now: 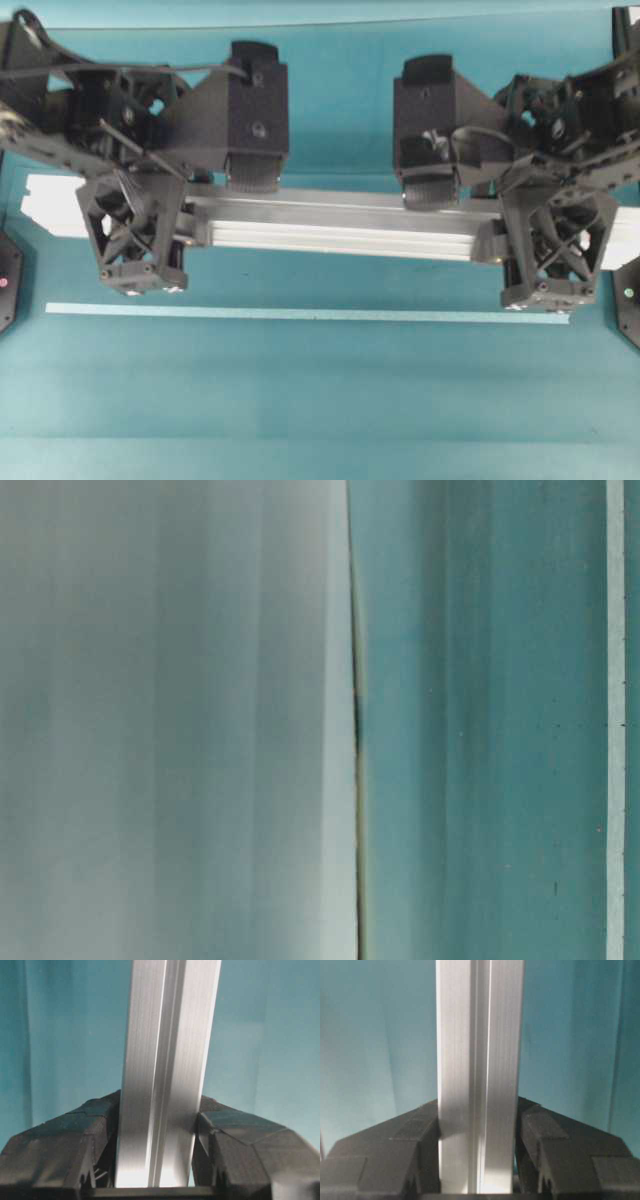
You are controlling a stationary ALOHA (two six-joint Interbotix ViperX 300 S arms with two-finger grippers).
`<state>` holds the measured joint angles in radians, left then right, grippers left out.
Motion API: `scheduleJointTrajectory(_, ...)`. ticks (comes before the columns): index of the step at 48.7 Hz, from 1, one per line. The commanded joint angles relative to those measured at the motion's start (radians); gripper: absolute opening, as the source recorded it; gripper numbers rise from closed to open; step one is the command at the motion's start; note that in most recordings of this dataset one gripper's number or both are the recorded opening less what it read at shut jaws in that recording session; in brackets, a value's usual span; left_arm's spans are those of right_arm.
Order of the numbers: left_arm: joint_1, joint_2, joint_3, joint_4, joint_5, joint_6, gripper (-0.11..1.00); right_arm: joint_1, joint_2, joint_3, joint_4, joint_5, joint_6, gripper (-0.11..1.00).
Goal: Lift the metal rail with both hands.
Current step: 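Lift the rail upward with both grippers together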
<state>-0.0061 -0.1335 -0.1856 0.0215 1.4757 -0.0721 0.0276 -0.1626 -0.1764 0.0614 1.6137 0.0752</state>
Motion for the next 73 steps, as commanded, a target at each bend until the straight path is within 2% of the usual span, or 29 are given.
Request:
scheduleJointTrajectory(1,0.012,-0.002,-0.08,0.005,0.017,-0.005,0.36,0.008,0.008,-0.071,0.003,-0.003,0.006,0.39)
scheduleJointTrajectory(14,0.011,0.017,-0.17,0.005,0.074,-0.008,0.36,0.018,0.029,-0.153,-0.018,0.011,0.003,0.39)
scheduleJointTrajectory(24,0.009,0.017,-0.181,0.005,0.075,-0.008,0.36,0.023,0.029,-0.181,-0.02,0.018,0.005,0.39)
scheduleJointTrajectory(64,0.009,0.017,-0.183,0.005,0.086,-0.006,0.36,0.023,0.029,-0.166,-0.02,0.018,0.0,0.39)
scheduleJointTrajectory(73,0.012,0.017,-0.112,0.014,0.08,-0.008,0.36,0.017,0.026,-0.106,-0.02,0.012,-0.021,0.39)
